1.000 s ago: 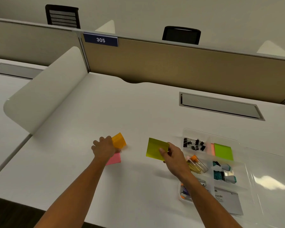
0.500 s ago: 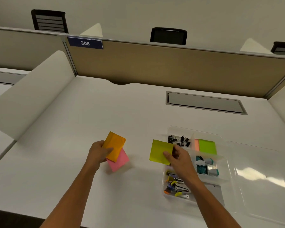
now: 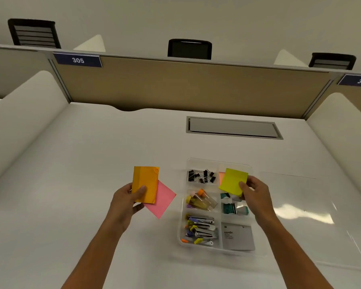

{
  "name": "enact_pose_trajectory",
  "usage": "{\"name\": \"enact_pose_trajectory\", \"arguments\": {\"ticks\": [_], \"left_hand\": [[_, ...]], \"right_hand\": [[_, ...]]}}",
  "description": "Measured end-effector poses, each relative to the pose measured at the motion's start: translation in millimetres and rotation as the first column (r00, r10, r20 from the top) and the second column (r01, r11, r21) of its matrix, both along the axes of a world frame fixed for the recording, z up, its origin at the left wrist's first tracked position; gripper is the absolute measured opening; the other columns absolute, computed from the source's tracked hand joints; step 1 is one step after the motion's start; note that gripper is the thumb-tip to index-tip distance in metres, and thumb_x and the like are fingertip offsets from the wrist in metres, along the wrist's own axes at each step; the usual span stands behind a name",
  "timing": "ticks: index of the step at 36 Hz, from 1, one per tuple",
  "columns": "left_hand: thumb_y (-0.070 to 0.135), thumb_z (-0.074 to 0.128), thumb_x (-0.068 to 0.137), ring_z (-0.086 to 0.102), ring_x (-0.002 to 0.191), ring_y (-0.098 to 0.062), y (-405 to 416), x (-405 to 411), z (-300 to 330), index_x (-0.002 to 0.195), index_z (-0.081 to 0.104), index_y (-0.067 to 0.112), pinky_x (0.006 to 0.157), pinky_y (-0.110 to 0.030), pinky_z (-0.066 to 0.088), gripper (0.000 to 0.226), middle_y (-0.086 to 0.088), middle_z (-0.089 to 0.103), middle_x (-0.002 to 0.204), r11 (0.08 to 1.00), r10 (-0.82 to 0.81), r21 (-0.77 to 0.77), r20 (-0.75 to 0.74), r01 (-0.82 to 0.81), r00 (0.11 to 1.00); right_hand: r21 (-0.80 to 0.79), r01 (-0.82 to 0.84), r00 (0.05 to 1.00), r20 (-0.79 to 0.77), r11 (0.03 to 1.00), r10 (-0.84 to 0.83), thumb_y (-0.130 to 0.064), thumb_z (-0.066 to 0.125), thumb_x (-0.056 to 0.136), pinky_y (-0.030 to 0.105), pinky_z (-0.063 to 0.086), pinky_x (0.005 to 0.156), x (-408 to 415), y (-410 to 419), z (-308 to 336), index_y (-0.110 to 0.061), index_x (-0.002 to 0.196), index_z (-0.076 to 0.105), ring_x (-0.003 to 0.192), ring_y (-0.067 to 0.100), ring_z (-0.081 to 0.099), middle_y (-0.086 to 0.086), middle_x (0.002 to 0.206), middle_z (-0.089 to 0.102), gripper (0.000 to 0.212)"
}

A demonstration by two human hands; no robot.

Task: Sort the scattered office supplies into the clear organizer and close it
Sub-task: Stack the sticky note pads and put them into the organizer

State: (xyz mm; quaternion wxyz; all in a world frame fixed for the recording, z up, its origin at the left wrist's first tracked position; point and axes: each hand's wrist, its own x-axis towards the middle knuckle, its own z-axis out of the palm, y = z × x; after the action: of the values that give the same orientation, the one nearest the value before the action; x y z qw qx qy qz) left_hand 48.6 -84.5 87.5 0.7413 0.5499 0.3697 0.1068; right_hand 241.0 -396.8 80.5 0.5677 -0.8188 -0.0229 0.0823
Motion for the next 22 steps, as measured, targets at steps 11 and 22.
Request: {"name": "enact_pose_trajectory", "arguments": {"ticks": [11,22], "left_hand": [[0.022,0.067,0.088,0.064,0.104,-0.031,-29,8,-2,0.130,0.052,0.012,0.079,-0.041,0.055,0.046,-0.010,0.065,0.118,0.999,0.017,-0.047,0.017,-0.016,1.000],[0.023,0.067,0.086,0.065,0.102,-0.029,-48,8,-1,0.129,0.053,0.012,0.076,-0.039,0.056,0.046,-0.008,0.066,0.116,0.998,0.045,-0.047,0.031,-0.043,0.999]], "right_hand": [[-0.233,0.012,1.000,0.025,0.972,-0.007,-0.015,0.064,0.095,0.054,0.058,0.085,62,-18,-2,-0.018,0.129,0.058,0.101,0.031,0.066,0.011,0.116,0.067,0.035],[-0.389,-0.182,0.983,-0.060,0.903,0.173,-0.003,0.067,0.090,0.048,0.062,0.075,89,-5,-11,-0.017,0.137,0.053,0.084,0.025,0.065,0.008,0.102,0.061,0.050]]}}
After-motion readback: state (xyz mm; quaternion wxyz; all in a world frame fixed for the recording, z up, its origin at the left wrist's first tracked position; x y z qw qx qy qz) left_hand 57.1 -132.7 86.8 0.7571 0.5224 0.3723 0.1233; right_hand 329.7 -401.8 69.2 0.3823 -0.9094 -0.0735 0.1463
